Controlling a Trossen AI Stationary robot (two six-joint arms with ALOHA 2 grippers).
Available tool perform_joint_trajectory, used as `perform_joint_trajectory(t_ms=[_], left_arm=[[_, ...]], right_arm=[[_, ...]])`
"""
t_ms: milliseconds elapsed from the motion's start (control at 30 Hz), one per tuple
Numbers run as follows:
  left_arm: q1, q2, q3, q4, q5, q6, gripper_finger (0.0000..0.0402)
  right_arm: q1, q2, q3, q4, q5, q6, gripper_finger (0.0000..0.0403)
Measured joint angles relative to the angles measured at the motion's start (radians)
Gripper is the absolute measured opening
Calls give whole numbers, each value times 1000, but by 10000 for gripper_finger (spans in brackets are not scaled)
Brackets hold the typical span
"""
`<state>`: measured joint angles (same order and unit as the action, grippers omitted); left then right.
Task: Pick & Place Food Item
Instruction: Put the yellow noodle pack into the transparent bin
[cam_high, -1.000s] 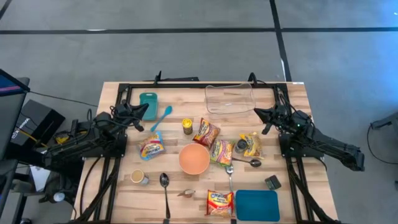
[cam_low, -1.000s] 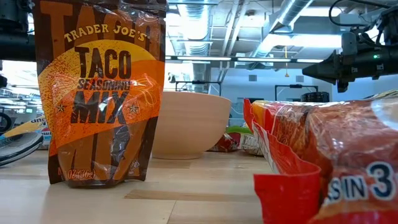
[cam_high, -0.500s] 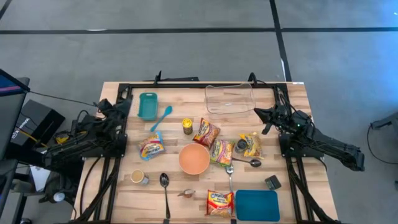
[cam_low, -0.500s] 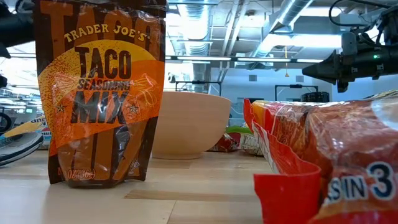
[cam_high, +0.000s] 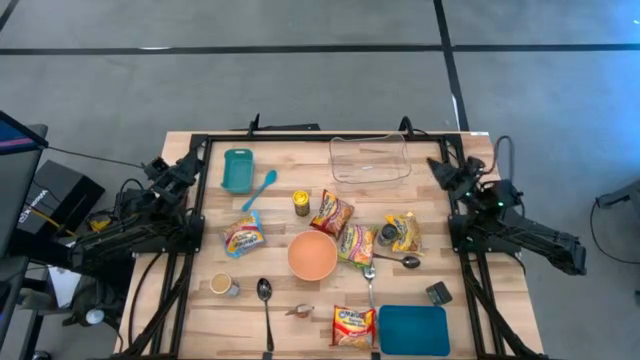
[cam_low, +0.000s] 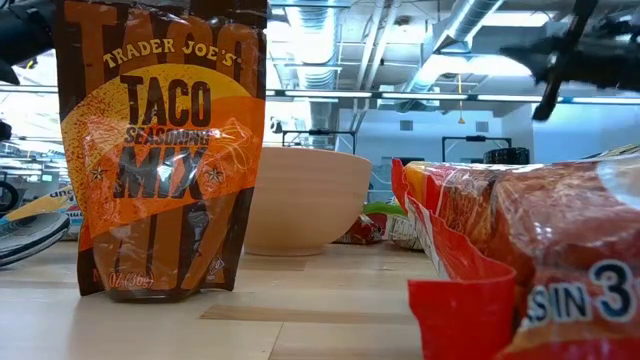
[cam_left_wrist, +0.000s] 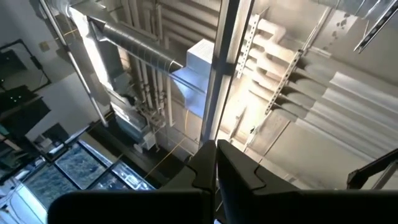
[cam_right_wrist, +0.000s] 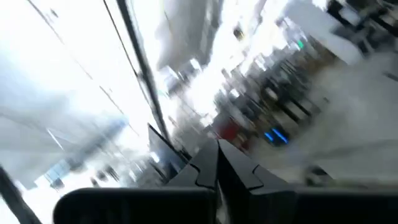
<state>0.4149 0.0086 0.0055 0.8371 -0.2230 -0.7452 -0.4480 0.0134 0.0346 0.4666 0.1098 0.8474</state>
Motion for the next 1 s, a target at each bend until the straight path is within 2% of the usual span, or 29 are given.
perform_joint_trajectory(t_ms=[100, 233, 467, 633, 1000], left_arm=[[0, 0, 0, -1, 0, 0, 8], [-1, 1, 0, 14, 25, -5, 8], [-1, 90, 0, 184, 41, 3, 8], [0, 228, 68, 215, 56, 4, 8], [-1, 627, 316, 211, 282, 60, 8]], right_arm=[[0, 0, 35, 23, 4, -13, 1], [0, 0, 107, -33, 4, -37, 1], [0, 2, 295, -326, 31, -122, 1], [0, 51, 438, -524, 53, -168, 1], [4, 314, 736, -931, 48, -175, 0]])
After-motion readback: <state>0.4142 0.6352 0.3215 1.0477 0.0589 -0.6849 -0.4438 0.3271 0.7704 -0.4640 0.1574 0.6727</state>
